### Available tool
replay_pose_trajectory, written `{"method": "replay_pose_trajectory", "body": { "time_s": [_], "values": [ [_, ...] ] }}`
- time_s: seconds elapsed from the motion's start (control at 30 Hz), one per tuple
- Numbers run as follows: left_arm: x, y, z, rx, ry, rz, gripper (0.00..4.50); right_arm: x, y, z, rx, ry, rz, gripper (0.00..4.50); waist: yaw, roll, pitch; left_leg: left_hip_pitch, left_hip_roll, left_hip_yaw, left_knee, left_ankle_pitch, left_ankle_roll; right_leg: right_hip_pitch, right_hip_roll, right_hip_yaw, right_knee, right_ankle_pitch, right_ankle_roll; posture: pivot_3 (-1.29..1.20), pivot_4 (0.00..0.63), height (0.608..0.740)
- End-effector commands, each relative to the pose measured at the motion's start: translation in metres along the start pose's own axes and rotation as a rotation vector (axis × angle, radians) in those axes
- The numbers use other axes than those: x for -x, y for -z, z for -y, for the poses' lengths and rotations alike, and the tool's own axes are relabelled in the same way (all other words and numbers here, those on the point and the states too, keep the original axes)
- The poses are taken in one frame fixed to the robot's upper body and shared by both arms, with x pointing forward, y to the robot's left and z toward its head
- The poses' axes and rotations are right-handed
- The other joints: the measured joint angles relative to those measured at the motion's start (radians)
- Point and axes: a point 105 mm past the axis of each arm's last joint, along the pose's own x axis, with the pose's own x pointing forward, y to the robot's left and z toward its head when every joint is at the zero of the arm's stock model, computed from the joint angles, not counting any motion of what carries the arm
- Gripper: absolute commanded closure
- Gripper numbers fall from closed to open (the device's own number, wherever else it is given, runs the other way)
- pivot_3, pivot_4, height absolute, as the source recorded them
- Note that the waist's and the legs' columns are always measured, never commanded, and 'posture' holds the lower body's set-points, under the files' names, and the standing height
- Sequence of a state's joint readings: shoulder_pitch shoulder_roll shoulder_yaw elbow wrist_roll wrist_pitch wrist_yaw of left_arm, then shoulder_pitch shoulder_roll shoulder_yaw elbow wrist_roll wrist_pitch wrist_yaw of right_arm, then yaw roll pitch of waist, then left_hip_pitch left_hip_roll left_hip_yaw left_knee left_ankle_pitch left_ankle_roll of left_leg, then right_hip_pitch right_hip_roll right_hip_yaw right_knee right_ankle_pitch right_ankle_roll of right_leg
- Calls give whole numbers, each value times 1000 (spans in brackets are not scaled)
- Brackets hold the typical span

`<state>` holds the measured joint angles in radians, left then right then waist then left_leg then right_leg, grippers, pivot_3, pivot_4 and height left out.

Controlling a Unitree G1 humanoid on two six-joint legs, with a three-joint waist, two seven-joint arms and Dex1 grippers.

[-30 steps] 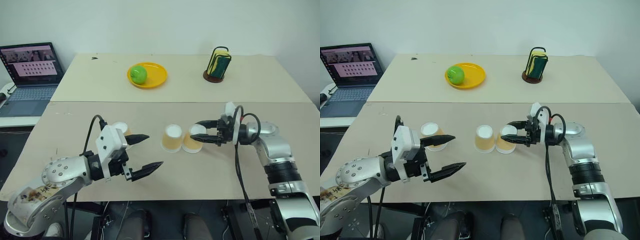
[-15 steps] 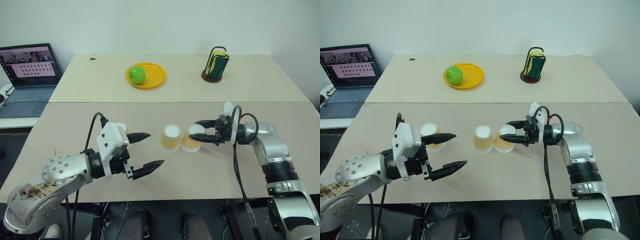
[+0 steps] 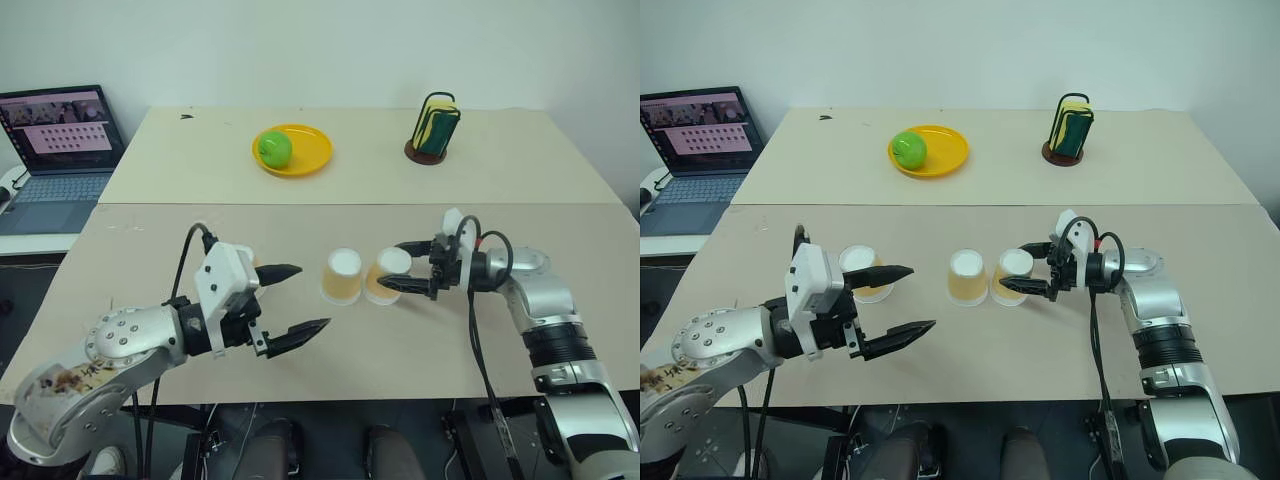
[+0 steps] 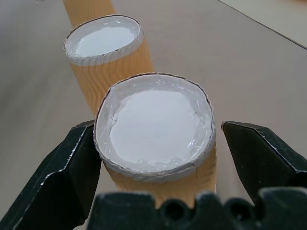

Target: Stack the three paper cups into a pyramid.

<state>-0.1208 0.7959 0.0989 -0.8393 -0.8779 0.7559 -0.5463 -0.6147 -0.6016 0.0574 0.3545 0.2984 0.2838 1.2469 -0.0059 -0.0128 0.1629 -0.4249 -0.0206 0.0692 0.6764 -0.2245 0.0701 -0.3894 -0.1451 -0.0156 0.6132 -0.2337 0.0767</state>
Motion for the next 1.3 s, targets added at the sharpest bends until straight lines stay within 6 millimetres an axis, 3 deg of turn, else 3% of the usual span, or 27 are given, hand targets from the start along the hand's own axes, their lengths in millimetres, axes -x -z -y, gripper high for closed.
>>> {"method": "replay_pose_trajectory", "body": {
  "time_s": [0.03,0.23,0.67,0.8,0.97,1.03,1.1,1.17,1.3],
  "values": [
    [3,-6,3,-45,4,25,0,14,-11,-2,14,-4,29,49,2,0,0,0,0,0,0,0,0,0,0,0,0,0,0,0,150,726],
    [3,-7,4,-45,5,30,0,21,-6,-10,1,-9,13,49,5,0,0,0,0,0,0,-1,0,0,0,0,0,0,0,0,150,726],
    [3,-6,4,-45,-2,31,0,67,20,6,-45,164,-70,49,13,0,0,0,0,0,0,-2,3,0,-1,0,0,0,0,0,150,726],
    [4,-5,2,-48,-12,30,0,95,22,11,-30,257,-123,49,20,0,0,0,0,0,0,-2,4,0,-1,0,-1,0,0,0,150,726],
    [8,2,-1,-32,-43,19,0,118,-9,-15,31,197,-134,49,21,1,0,-1,0,0,0,-3,5,0,-1,0,-2,0,0,0,150,726],
    [9,3,-5,-30,-75,19,0,124,-41,-40,74,97,-99,49,17,1,0,-1,1,0,0,-5,9,0,-2,0,-1,0,0,0,150,726],
    [10,2,-13,-38,-138,35,0,118,-71,-71,126,-33,-30,49,15,3,2,-1,2,0,0,-6,9,0,-2,0,-1,0,0,0,150,726],
    [11,-2,-26,-88,-248,54,0,111,-89,-82,160,-65,32,49,14,2,1,0,4,0,0,-6,8,1,-1,1,-1,0,-1,0,150,726],
    [19,-14,-59,-140,-603,156,0,95,-96,-89,188,-58,59,49,22,-3,1,2,3,-2,1,-10,3,1,-3,0,-4,0,-1,0,150,726]
  ]
}}
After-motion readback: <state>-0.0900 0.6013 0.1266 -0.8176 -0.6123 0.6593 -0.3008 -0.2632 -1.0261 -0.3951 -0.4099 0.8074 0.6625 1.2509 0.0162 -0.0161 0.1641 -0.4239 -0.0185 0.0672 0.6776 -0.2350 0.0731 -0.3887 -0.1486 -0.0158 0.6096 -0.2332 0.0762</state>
